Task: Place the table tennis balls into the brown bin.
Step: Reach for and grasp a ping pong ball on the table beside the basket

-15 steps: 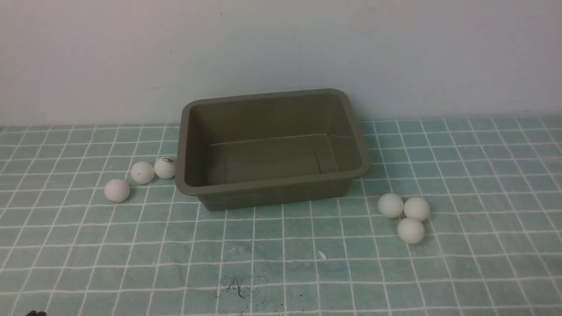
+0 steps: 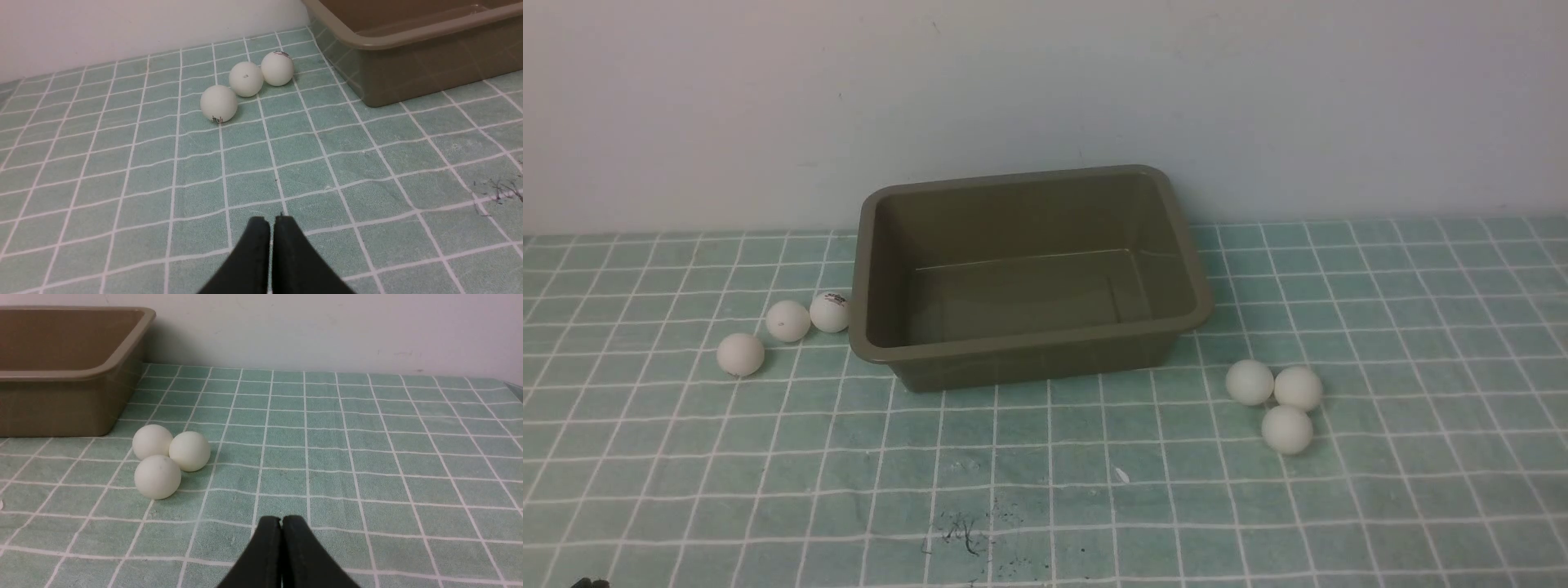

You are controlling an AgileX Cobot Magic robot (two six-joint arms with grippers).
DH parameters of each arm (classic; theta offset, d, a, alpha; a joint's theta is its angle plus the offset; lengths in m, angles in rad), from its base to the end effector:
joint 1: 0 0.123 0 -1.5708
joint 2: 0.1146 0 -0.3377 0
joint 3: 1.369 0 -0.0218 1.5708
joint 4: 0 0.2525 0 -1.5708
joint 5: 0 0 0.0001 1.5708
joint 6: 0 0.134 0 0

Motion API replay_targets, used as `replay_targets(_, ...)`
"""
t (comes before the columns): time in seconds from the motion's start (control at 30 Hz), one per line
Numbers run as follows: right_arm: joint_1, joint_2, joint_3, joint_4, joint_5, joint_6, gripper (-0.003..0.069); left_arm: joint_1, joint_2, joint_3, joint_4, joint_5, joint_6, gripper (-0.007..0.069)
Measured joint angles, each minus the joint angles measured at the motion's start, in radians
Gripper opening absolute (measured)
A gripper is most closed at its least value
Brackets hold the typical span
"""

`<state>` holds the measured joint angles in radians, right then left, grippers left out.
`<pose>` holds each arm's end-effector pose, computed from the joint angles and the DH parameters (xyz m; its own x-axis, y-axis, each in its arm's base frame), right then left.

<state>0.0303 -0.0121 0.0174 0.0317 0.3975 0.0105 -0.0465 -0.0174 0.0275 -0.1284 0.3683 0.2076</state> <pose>0.0412 0.0029 0.1583 -0.3115 0.0303 -0.9498 -0.0296 0.9987 0.0416 0.0419 -0.0081 0.1588 -0.2751 0.1004 -0.9562 0.1151 0.9908 0.0709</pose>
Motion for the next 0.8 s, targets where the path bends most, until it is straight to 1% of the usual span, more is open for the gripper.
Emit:
replay_targets(0.3,0.0,0.0,0.0,0.0,0.0,0.0,-0.0015,0.0,0.0,0.0,0.037,-0.003,0.013,-0.0005)
replay_targets(0.37,0.0,0.0,0.0,0.0,0.0,0.0,-0.0015,0.0,0.0,0.0,0.018,-0.017,-0.002,-0.0005)
replay_targets(0.47,0.0,0.0,0.0,0.0,0.0,0.0,-0.0015,0.0,0.0,0.0,-0.095,-0.099,-0.063,-0.0005)
replay_targets(0.5,0.0,0.0,0.0,0.0,0.0,0.0,-0.0015,0.0,0.0,0.0,-0.112,-0.107,-0.07,-0.0005)
replay_targets(0.53,0.0,0.0,0.0,0.0,-0.001,0.0,-0.0015,0.0,0.0,0.0,-0.184,-0.178,-0.082,-0.0005)
replay_targets(0.6,0.0,0.0,0.0,0.0,-0.001,0.0,-0.0015,0.0,0.0,0.0,-0.263,-0.265,-0.091,-0.0005)
replay_targets(0.63,0.0,0.0,0.0,-0.001,-0.002,0.0,-0.0015,0.0,0.0,0.0,-0.339,-0.346,-0.102,-0.0005)
replay_targets(0.7,0.0,0.0,0.001,0.003,-0.015,0.0,-0.0015,0.0,0.0,0.0,-0.431,-0.495,-0.13,-0.0005)
replay_targets(0.77,0.001,0.0,0.009,0.06,-0.068,0.026,-0.0015,0.0,0.0,-0.021,-0.485,-0.563,-0.156,-0.0005)
replay_targets(0.8,0.007,0.0,0.011,0.137,-0.12,0.062,-0.0015,0.0,0.0,-0.07,-0.495,-0.544,-0.164,-0.0005)
